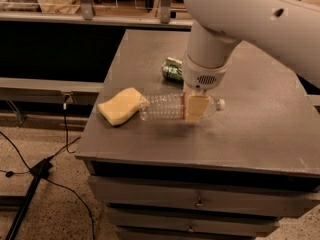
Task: Move water bottle near sponge
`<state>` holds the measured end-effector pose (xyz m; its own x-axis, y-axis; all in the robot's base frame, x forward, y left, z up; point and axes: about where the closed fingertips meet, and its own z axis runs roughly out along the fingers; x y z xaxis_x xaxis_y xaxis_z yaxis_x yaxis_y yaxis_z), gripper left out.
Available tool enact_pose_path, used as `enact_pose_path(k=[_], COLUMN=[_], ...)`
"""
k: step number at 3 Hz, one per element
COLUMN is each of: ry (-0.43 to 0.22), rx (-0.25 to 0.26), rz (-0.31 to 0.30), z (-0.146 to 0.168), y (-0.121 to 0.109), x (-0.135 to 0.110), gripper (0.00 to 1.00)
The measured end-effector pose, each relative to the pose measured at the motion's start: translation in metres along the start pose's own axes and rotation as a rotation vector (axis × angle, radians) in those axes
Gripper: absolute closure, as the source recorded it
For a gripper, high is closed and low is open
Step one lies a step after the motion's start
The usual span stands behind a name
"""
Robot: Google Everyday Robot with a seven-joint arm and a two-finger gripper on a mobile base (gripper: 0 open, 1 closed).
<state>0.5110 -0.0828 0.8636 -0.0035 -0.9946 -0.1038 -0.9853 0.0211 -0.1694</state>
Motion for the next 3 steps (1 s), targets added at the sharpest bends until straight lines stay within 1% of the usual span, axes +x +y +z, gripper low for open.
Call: enact_pose_path(k=[1, 2, 3], ry=[0.009, 0.008, 0.009], rx=[-0.032, -0.026, -0.025], rz=[-0.001, -0.002, -0.002], z=[0.017, 0.0151, 0.0148], y=[0.0055, 0.0056, 0.006], x=[-0.0043, -0.0039, -0.0039], gripper=[0.82, 0.51, 0.27])
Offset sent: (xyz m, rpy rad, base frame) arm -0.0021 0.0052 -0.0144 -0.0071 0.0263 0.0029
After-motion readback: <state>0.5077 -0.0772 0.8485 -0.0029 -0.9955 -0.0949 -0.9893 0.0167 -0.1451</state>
